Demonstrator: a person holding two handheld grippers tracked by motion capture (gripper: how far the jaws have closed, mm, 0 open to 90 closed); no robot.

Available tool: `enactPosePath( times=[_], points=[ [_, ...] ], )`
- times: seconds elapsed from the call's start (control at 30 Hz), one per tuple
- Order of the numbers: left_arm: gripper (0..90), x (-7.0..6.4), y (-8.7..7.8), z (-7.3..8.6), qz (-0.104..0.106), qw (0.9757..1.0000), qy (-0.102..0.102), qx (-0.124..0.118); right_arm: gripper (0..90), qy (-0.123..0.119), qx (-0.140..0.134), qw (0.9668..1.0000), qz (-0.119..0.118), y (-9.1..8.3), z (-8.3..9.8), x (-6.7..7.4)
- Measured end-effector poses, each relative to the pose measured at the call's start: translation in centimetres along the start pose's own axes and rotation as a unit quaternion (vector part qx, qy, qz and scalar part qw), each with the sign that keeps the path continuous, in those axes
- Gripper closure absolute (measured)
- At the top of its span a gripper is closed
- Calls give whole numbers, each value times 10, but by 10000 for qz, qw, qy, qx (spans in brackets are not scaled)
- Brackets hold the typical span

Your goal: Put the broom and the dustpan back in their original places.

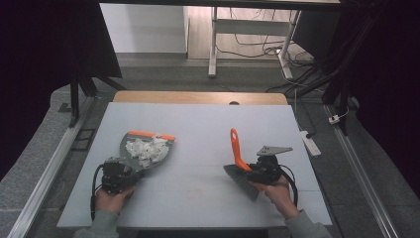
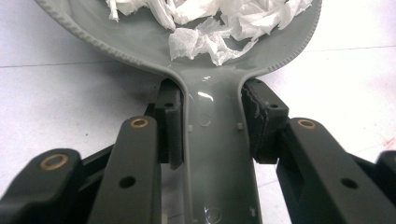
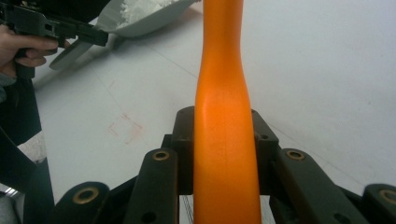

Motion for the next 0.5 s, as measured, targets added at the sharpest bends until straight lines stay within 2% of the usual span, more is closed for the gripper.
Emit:
enactPosePath(
  times=[0.17, 0.37, 0.5],
  points=[
    [618, 1, 5, 1, -107, 9999, -47, 42, 701, 114, 153, 9998, 72, 3, 4, -8],
    [618, 0, 11, 1, -202, 9997, -68, 107, 701, 304, 297, 9987, 279, 6, 5, -20],
    [617, -1, 12, 1, -236, 9996, -92, 98, 700, 459, 411, 9976, 303, 8, 6, -29]
  ],
)
Point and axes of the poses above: each handheld gripper's, and its own axes: y roughly forward along the jaws, z roughly out of its underside, x roughly to its left, the point moved 4 cm from there along y, roughly forward along the jaws, and after that the axes turned 10 degrees about -x, right-handed, at the moved point
